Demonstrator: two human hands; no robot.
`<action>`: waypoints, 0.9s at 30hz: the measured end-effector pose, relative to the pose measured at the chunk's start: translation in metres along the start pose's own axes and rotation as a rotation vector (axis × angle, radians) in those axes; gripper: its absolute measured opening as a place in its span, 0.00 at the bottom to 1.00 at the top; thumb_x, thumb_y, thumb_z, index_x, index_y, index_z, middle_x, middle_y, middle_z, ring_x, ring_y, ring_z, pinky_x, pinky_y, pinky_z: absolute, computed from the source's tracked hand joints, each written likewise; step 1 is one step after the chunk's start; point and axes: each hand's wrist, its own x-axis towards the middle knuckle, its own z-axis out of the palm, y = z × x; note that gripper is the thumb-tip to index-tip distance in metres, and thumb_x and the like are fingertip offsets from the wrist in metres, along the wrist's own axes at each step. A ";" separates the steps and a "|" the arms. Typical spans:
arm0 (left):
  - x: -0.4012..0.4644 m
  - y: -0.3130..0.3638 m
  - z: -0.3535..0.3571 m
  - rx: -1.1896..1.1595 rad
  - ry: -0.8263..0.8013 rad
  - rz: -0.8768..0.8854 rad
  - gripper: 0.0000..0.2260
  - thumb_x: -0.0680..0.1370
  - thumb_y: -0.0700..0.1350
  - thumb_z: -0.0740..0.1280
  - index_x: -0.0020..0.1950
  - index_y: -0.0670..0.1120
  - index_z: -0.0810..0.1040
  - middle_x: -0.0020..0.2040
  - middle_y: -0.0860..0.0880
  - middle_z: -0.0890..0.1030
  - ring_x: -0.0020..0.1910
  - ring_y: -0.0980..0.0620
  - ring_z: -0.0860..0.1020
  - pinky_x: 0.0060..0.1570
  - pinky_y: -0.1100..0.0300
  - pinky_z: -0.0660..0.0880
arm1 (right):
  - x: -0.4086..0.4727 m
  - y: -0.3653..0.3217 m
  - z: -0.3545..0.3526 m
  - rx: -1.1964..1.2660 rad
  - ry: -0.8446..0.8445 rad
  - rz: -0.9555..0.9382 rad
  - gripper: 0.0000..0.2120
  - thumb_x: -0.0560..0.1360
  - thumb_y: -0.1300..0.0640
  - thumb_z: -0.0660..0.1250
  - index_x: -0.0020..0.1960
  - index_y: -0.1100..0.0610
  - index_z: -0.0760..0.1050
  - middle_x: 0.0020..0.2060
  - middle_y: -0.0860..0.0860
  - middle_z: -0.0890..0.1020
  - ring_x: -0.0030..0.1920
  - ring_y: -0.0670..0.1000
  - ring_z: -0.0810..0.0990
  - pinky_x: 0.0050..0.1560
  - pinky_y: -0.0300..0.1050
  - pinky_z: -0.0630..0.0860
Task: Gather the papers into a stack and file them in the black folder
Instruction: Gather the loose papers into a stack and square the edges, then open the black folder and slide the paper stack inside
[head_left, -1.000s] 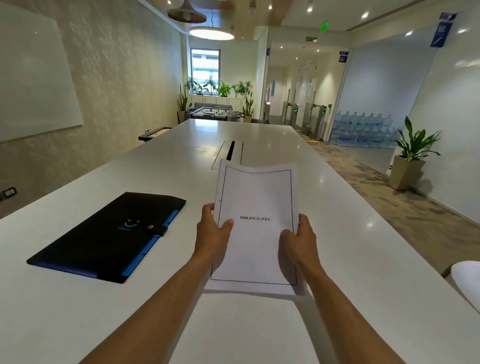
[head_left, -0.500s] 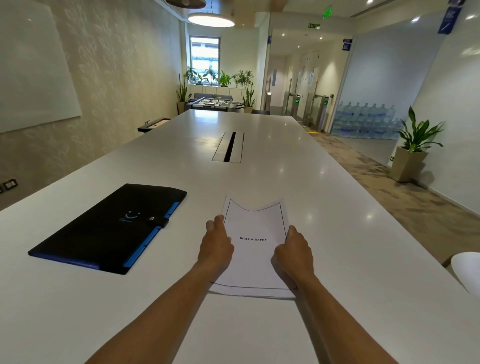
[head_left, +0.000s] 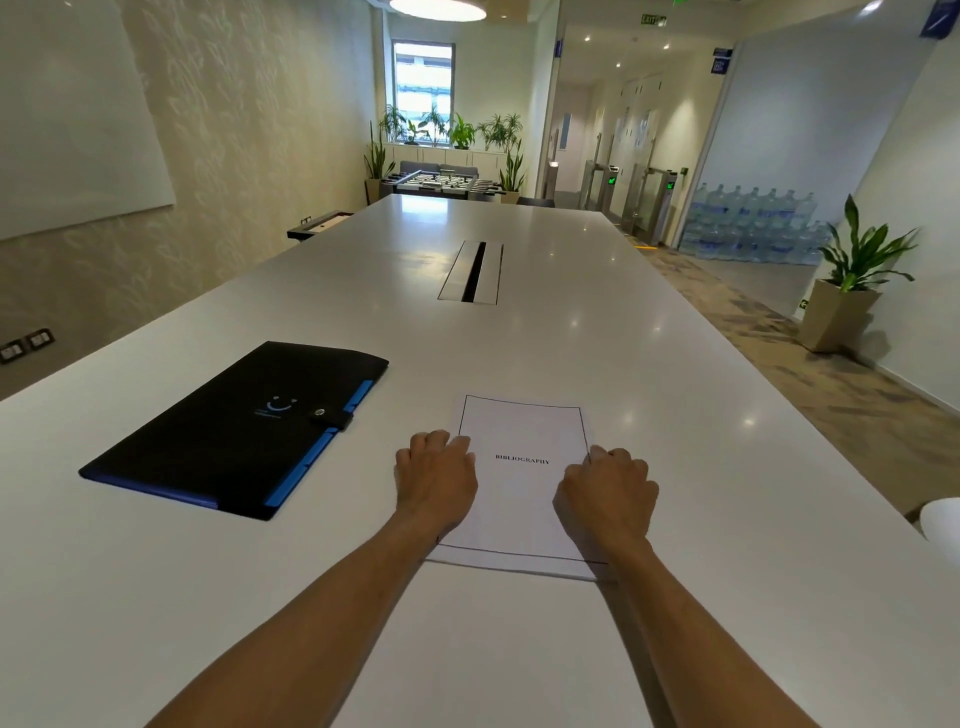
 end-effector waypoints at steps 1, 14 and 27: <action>0.000 -0.002 -0.003 -0.029 0.031 -0.007 0.19 0.83 0.52 0.53 0.72 0.51 0.69 0.69 0.48 0.74 0.67 0.47 0.69 0.63 0.51 0.66 | 0.002 -0.003 -0.002 0.042 0.024 0.007 0.14 0.75 0.55 0.60 0.57 0.58 0.77 0.56 0.57 0.79 0.58 0.59 0.73 0.55 0.52 0.68; 0.039 -0.120 -0.064 0.177 0.097 -0.160 0.19 0.81 0.46 0.58 0.72 0.48 0.69 0.75 0.47 0.67 0.76 0.47 0.60 0.71 0.42 0.61 | -0.001 -0.129 0.023 0.295 -0.105 -0.473 0.17 0.79 0.50 0.61 0.63 0.57 0.79 0.62 0.53 0.80 0.62 0.55 0.76 0.58 0.48 0.72; 0.021 -0.165 -0.050 0.153 -0.112 -0.277 0.22 0.82 0.47 0.53 0.77 0.46 0.59 0.78 0.46 0.59 0.78 0.44 0.53 0.72 0.35 0.50 | -0.019 -0.221 0.080 0.240 -0.213 -0.651 0.14 0.79 0.54 0.63 0.60 0.59 0.78 0.55 0.56 0.79 0.55 0.55 0.77 0.54 0.51 0.78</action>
